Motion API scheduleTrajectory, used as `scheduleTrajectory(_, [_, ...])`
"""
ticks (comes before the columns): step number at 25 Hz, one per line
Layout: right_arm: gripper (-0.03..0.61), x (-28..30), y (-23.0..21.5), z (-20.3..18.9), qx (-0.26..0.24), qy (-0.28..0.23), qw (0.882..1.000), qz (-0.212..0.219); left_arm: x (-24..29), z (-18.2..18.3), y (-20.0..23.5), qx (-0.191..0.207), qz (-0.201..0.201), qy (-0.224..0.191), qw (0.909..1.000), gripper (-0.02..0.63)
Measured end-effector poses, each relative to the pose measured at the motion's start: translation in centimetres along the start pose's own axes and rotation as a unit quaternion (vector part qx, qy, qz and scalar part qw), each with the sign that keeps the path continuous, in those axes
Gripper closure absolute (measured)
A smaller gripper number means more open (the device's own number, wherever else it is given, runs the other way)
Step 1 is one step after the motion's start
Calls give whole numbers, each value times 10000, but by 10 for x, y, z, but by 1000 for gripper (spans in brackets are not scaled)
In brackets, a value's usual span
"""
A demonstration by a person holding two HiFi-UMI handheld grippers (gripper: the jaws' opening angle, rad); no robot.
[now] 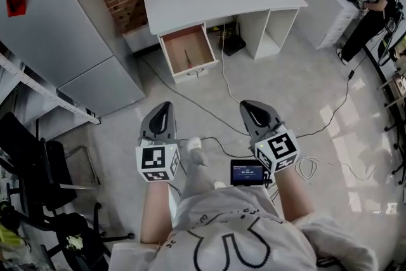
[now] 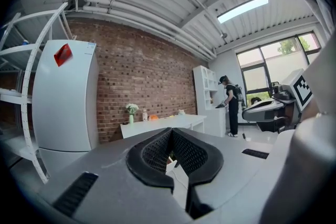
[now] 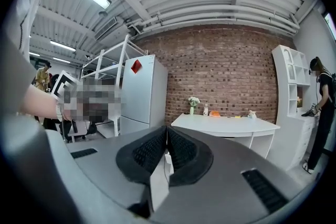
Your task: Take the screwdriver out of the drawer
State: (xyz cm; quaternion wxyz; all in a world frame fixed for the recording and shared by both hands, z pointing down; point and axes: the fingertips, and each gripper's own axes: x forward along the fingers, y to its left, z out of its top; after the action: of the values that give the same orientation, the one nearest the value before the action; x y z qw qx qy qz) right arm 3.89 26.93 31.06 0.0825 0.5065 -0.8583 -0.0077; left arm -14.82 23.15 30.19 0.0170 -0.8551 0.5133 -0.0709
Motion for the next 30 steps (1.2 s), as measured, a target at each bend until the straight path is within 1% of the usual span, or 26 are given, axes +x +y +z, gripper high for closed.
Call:
scheduleTrajectory(9, [558, 71, -34, -5, -39, 233, 9997, -96, 85, -9, 37, -60, -236, 42, 9997, 601])
scheduleTrajectory(16, [558, 152, -66, 4, -23, 368, 9991, -228, 157, -12, 90, -152, -376, 129, 9991, 601])
scheduleTrajectory(23, [558, 234, -90, 5, 7, 590, 9976, -365, 225, -28, 146, -302, -539, 301, 9976, 601])
scheduleTrajectory(30, [558, 292, -107, 11, 23, 706, 9960, -552, 278, -34, 182, -339, -801, 459, 9952, 601])
